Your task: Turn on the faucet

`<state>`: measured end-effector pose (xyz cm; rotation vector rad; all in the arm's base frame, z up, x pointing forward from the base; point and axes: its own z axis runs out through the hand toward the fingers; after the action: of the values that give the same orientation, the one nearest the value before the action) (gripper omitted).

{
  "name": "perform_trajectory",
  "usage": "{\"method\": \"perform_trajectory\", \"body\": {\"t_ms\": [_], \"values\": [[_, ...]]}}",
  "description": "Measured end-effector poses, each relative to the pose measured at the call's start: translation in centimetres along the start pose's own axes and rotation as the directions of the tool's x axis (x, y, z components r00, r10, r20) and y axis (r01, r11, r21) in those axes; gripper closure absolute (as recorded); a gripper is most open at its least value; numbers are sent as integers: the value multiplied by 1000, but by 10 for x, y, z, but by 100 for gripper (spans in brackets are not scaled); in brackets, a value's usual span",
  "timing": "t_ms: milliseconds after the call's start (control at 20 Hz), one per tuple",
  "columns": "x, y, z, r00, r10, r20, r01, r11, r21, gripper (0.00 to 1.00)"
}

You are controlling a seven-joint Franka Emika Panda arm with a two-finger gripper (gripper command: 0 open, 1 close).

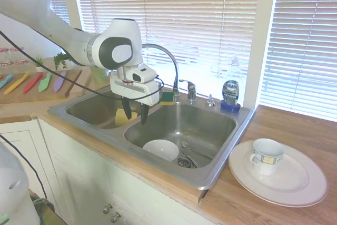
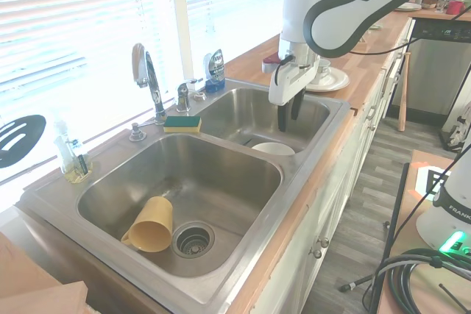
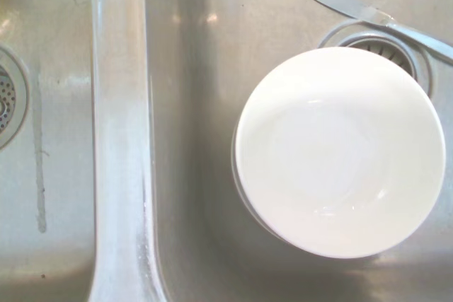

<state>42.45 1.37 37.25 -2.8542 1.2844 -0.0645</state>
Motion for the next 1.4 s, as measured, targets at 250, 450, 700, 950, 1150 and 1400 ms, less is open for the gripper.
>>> {"method": "perform_trajectory", "body": {"t_ms": [250,450,700,950,1150,1400], "values": [[0,0,2,1000,0,4,0,1000,-4,100],[0,-1,4,1000,-2,6,2,1000,-7,100],[21,-32,-2,1000,-10,-13,10,1000,4,100],[65,-88,-9,999,8,-36,-6,999,35,100],[103,-128,-5,998,39,-49,-37,999,37,100],[131,-173,-1,996,61,-59,-60,998,25,100]]}}
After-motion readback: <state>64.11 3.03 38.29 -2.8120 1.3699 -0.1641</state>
